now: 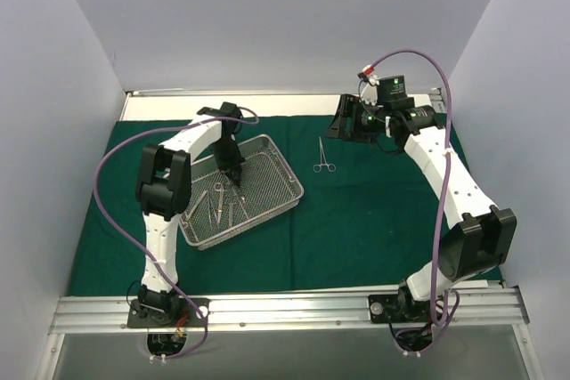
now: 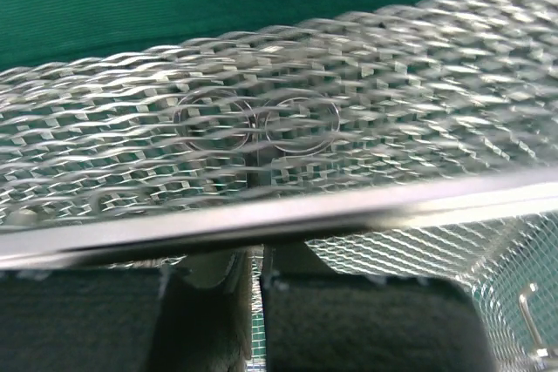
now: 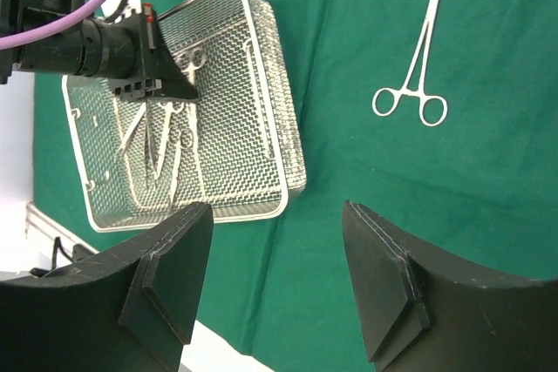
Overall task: Open and lay out the surgical kit
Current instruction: Pick up the medical item from the container, then place the medical item in the surgical kit.
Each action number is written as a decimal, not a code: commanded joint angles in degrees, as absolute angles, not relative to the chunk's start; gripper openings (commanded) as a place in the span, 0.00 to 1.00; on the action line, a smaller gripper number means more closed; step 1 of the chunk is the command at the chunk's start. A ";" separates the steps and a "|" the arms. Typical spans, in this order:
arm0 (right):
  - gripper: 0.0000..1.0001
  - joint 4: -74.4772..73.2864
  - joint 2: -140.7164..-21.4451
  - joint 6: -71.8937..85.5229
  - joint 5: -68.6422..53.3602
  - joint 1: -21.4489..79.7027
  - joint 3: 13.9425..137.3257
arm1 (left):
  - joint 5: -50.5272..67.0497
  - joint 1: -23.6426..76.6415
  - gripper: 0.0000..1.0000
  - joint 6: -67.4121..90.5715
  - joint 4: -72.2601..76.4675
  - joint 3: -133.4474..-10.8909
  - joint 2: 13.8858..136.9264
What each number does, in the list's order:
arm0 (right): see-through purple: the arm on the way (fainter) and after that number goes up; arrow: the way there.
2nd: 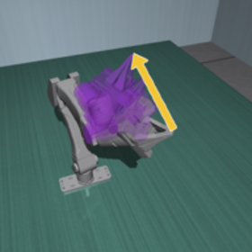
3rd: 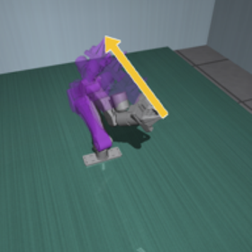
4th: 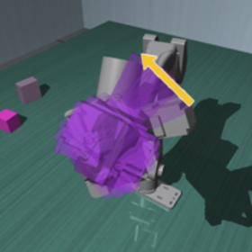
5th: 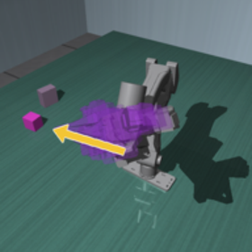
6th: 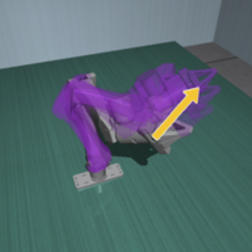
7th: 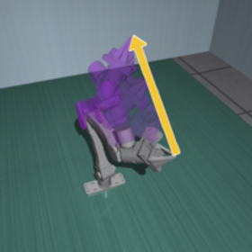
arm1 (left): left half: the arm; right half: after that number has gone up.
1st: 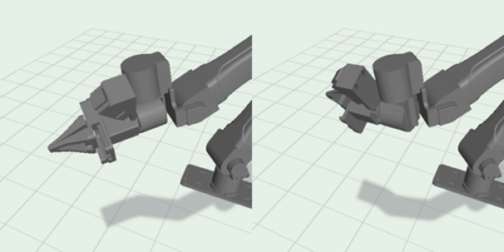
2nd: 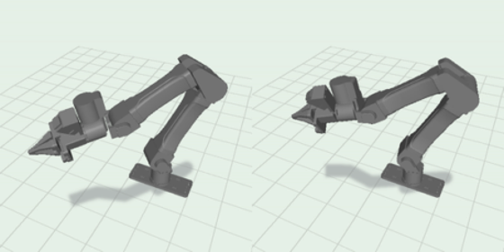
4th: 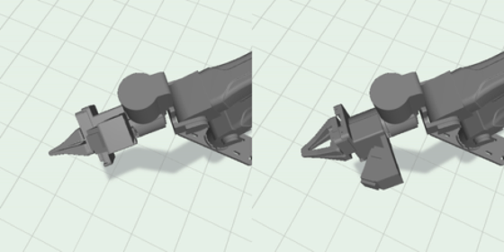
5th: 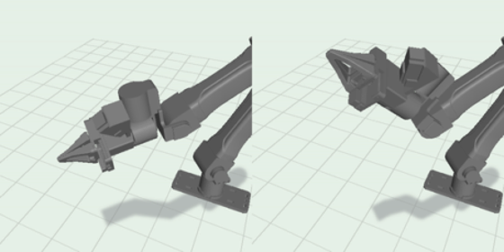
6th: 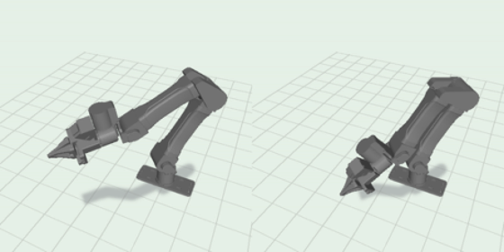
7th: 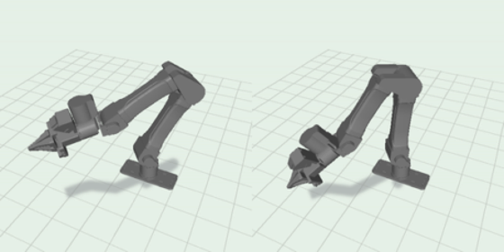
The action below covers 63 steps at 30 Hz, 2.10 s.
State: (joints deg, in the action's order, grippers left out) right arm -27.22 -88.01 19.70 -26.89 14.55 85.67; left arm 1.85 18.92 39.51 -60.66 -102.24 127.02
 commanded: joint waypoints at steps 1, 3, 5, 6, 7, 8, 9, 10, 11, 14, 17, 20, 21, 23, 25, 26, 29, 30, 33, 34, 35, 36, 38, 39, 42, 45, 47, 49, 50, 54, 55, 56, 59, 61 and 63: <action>0.61 -26.46 -88.50 20.12 -29.35 14.59 85.34 | 7.28 19.34 0.02 33.23 -58.09 -103.53 122.18; 0.61 -26.46 -89.64 20.30 -30.49 14.68 86.13 | 9.31 19.34 0.02 31.38 -58.01 -104.06 120.42; 0.62 -26.02 -90.44 20.83 -32.24 14.59 86.57 | 11.50 19.42 0.02 29.36 -58.01 -104.15 117.87; 0.62 -25.67 -91.48 21.09 -33.21 14.68 87.09 | 12.12 19.51 0.02 28.14 -58.09 -104.24 117.17; 0.62 -25.23 -92.10 21.35 -34.35 14.68 87.45 | 12.56 19.42 0.02 27.60 -58.53 -104.24 115.85; 0.62 -24.44 -92.72 21.88 -37.06 14.94 87.89 | 13.79 19.51 0.02 26.90 -58.36 -104.06 114.97; 0.62 -24.00 -94.12 22.32 -38.13 15.20 88.33 | 14.49 19.51 0.02 25.59 -58.19 -103.54 114.26; 0.63 -23.47 -94.74 22.93 -39.01 15.38 89.03 | 14.76 19.51 0.02 25.05 -58.27 -103.27 112.95; 0.66 -21.73 -95.53 25.11 -40.42 15.55 89.21 | 16.16 19.60 0.02 24.53 -58.01 -102.92 112.16; 0.70 -18.30 -98.96 29.77 -45.96 17.48 90.96 | 18.28 20.39 0.02 22.24 -56.60 -101.51 109.25; 0.72 -16.27 -102.21 32.77 -46.67 21.61 93.69 | 20.12 21.44 0.02 20.66 -56.86 -101.43 107.58; 0.73 -14.68 -105.20 37.08 -45.79 24.43 95.18 | 20.57 22.67 0.02 19.95 -56.87 -100.55 105.91; 0.73 -14.42 -106.34 38.39 -45.62 25.04 95.62 | 20.48 23.37 0.02 19.69 -56.69 -100.29 105.30; 0.73 -14.59 -108.27 39.63 -45.09 26.36 97.11 | 20.74 24.08 0.02 19.51 -56.60 -99.50 104.77; 0.72 -15.64 -109.24 40.25 -44.91 27.07 98.08 | 20.92 25.40 0.02 19.60 -56.08 -98.97 103.89; 0.72 -16.25 -110.12 40.17 -44.56 27.24 99.13 | 20.74 25.75 0.02 19.60 -55.81 -98.53 103.54; 0.69 -18.89 -111.53 39.29 -43.77 27.25 100.28 | 20.04 26.89 0.02 19.77 -55.55 -98.35 102.75; 0.68 -19.51 -111.71 38.94 -43.51 27.25 100.81 | 19.78 27.16 0.02 19.95 -55.29 -98.09 102.40; 0.66 -20.92 -112.06 38.41 -42.63 27.25 100.46 | 19.78 27.42 0.02 20.13 -55.02 -97.65 101.87; 0.64 -20.92 -111.97 38.50 -42.54 27.25 100.11 | 19.78 27.42 0.02 20.13 -55.02 -97.56 101.78; 0.63 -21.09 -111.89 38.50 -42.37 27.25 99.93 | 19.86 27.42 0.02 20.13 -54.93 -97.38 101.69; 0.62 -21.35 -111.80 38.41 -41.58 27.25 99.76 | 19.86 27.60 0.02 20.21 -54.67 -97.30 101.34; 0.62 -21.01 -111.53 38.41 -41.57 27.07 98.88 | 20.04 27.51 0.02 20.21 -54.49 -97.21 101.08; 0.61 -20.66 -111.53 38.67 -42.09 27.16 98.62 | 20.13 27.60 0.02 20.21 -54.67 -97.38 101.25; 0.60 -19.78 -111.97 38.85 -42.54 27.25 98.52 | 20.39 27.69 0.02 20.21 -54.58 -97.73 101.51; 0.59 -19.69 -112.67 38.76 -43.15 27.42 99.23 | 21.00 27.86 0.02 20.21 -54.58 -98.35 102.04; 0.58 -19.86 -113.11 38.58 -43.24 27.60 99.23 | 21.36 28.12 0.02 20.21 -54.75 -99.14 102.30; 0.57 -19.95 -113.55 38.23 -43.50 27.77 99.05 | 21.44 28.30 0.02 20.13 -54.93 -99.84 102.48; 0.57 -20.04 -113.90 38.15 -43.68 28.03 98.79 | 21.27 28.30 0.02 20.13 -55.28 -100.63 102.48; 0.53 -19.60 -114.70 37.88 -45.09 28.56 98.70 | 21.80 28.30 0.02 19.69 -56.07 -102.30 103.09; 0.52 -19.43 -114.87 37.88 -45.17 28.56 98.79 | 21.80 28.39 0.02 19.60 -55.99 -102.48 103.01; 0.51 -19.16 -115.31 37.97 -46.05 28.56 98.88 | 21.97 28.39 0.02 19.60 -56.07 -102.57 103.09; 0.39 -17.93 -116.10 38.67 -47.72 28.56 99.58 | 22.41 28.56 0.02 19.60 -55.99 -102.74 103.18; 0.25 -16.71 -116.19 38.85 -49.74 28.65 100.02 | 22.59 28.65 0.02 19.60 -55.81 -102.66 103.18; 0.10 -16.35 -115.84 38.76 -50.54 28.48 100.37 | 22.67 28.65 0.02 19.77 -55.72 -102.48 103.01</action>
State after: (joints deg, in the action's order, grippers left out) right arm -17.47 -115.31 39.00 -47.16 28.23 98.30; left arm 21.06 28.38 20.49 -56.86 -99.59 103.90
